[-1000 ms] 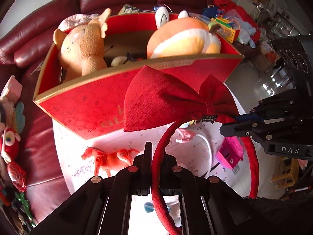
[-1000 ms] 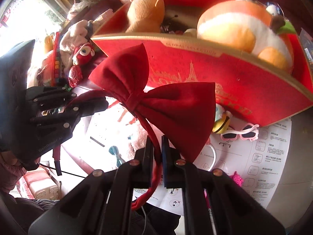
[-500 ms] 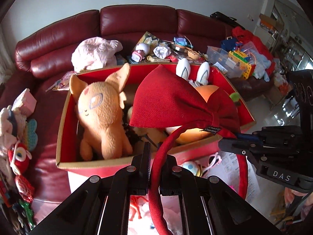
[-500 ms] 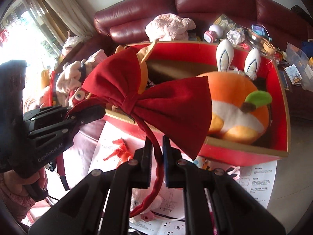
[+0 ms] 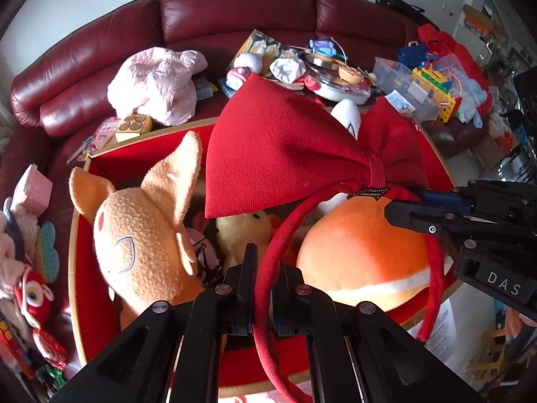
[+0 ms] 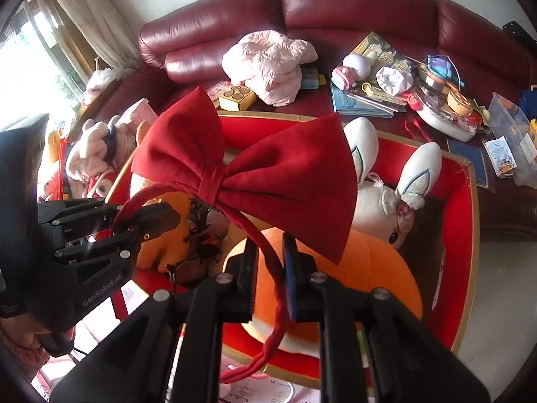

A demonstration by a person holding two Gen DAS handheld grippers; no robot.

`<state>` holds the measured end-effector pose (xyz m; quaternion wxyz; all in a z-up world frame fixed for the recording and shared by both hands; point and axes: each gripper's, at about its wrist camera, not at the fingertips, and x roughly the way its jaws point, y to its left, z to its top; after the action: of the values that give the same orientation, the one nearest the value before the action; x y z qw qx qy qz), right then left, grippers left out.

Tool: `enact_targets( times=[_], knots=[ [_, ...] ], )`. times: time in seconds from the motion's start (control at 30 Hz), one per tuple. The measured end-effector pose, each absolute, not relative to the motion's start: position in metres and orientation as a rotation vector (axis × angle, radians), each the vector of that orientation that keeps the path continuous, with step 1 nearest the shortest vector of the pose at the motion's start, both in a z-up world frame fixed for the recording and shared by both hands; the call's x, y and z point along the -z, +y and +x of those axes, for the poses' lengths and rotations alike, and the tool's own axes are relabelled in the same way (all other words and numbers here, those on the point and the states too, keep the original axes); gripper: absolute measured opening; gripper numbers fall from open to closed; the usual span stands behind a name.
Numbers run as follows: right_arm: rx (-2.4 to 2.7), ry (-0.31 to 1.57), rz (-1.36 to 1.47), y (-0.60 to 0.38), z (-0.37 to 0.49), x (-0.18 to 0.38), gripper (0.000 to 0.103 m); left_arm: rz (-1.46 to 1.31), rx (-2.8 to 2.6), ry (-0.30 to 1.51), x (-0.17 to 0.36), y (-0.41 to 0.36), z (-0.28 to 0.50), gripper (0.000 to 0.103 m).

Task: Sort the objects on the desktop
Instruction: 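Open the right gripper to drop the headband onto the orange plush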

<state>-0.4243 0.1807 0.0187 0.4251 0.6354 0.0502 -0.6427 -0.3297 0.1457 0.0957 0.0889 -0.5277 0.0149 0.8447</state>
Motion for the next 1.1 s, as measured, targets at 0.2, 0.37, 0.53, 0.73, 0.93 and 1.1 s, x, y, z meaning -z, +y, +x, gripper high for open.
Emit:
enact_targets(
  times=[0.2,0.37,0.53,0.73,0.93,1.1],
  knots=[
    [1.559,0.118,1.595,0.173,-0.426,-0.004,0.048,-1.689,-2.455,0.023,-0.065,0.145,-0.332,0.008],
    [1.604,0.116,1.563,0.179,-0.425,-0.010,0.073,-1.680,-2.467,0.023,-0.065,0.145,-0.324,0.100],
    [1.627,0.082,1.570,0.189,-0.427,-0.014,0.076,-1.657,-2.469,0.036,-0.072,0.143,-0.319,0.100],
    [1.687,0.018,1.569,0.207,-0.427,-0.024,0.076,-1.618,-2.471,0.080,-0.082,0.141,-0.302,0.100],
    [1.707,-0.022,1.531,0.221,-0.412,-0.046,0.076,-1.565,-2.467,0.079,-0.094,0.136,-0.275,0.100],
    [1.632,-0.065,1.453,0.228,-0.378,-0.070,0.076,-1.509,-2.415,0.034,-0.103,0.130,-0.237,0.100]
  ],
)
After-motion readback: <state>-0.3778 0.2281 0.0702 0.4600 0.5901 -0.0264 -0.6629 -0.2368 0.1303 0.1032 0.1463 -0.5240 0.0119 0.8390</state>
